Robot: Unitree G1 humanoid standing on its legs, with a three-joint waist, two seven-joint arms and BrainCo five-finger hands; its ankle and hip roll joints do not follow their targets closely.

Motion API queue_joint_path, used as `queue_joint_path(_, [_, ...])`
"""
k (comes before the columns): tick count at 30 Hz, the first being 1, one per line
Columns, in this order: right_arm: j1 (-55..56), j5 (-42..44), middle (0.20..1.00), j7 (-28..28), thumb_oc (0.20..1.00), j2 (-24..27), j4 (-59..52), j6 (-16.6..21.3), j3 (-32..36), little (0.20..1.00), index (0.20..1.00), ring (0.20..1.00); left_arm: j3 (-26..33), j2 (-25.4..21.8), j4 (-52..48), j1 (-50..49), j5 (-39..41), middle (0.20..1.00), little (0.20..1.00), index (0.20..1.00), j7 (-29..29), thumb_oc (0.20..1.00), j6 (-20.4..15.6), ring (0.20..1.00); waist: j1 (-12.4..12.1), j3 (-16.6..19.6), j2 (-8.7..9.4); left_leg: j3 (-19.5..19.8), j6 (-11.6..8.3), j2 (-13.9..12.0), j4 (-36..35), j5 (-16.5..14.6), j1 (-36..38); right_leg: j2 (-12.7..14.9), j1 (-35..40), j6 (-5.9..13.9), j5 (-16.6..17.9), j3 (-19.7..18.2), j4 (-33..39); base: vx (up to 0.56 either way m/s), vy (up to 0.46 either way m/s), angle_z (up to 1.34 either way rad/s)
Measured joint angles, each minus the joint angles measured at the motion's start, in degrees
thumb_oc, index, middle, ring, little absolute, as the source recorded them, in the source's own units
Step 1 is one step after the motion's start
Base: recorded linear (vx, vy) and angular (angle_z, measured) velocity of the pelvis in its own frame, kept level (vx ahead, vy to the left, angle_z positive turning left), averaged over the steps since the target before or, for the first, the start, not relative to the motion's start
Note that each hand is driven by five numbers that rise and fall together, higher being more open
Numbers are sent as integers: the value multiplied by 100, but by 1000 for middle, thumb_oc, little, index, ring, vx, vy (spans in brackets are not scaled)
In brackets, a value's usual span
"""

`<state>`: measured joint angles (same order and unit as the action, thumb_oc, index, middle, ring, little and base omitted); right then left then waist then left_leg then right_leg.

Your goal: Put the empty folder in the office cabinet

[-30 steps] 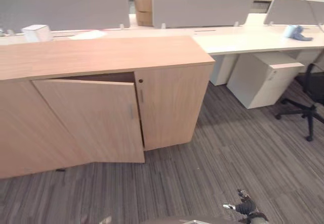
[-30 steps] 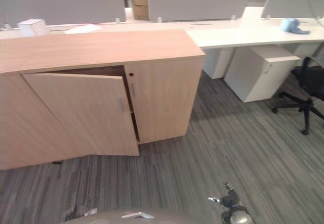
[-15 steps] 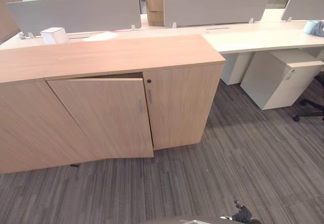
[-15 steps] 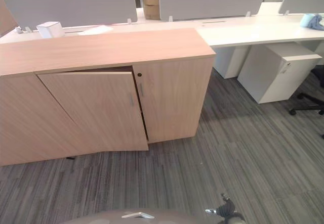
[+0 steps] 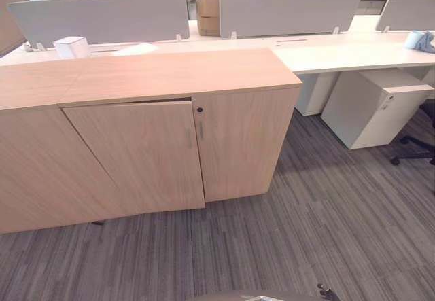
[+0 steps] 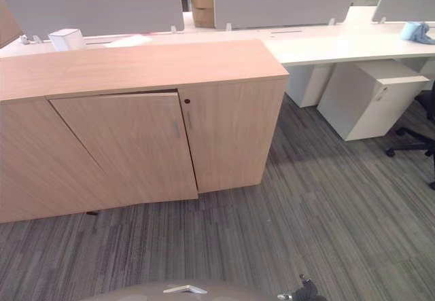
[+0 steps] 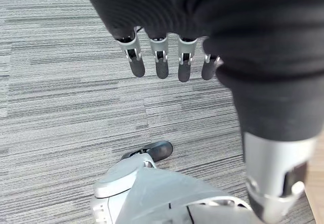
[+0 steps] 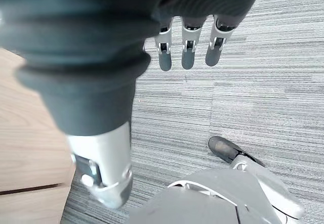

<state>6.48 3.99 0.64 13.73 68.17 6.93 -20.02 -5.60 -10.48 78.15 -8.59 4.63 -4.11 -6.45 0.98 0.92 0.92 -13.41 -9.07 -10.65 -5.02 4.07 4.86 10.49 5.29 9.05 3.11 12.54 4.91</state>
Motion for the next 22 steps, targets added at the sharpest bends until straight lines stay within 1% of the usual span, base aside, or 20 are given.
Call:
queue_joint_path(6, [-2, -63, 1000, 2, 1000, -14, 1, -73, 0, 1000, 1000, 1000, 0, 10, -5, -2, 106, 1000, 1000, 1000, -5, 1000, 0, 1000, 0, 14, 14, 1, -1, 0, 0, 1, 1, 0, 1, -3, 2, 1, -9, 0, 0, 0])
queue_joint_path(22, [3, -62, 1000, 2, 1000, -14, 3, -77, -1, 1000, 1000, 1000, 0, 9, -4, -16, 142, 1000, 1000, 1000, -7, 1000, 0, 1000, -1, 14, 16, 3, -1, 0, 0, 1, 8, 0, 8, -4, 2, 2, -4, 0, 0, 0])
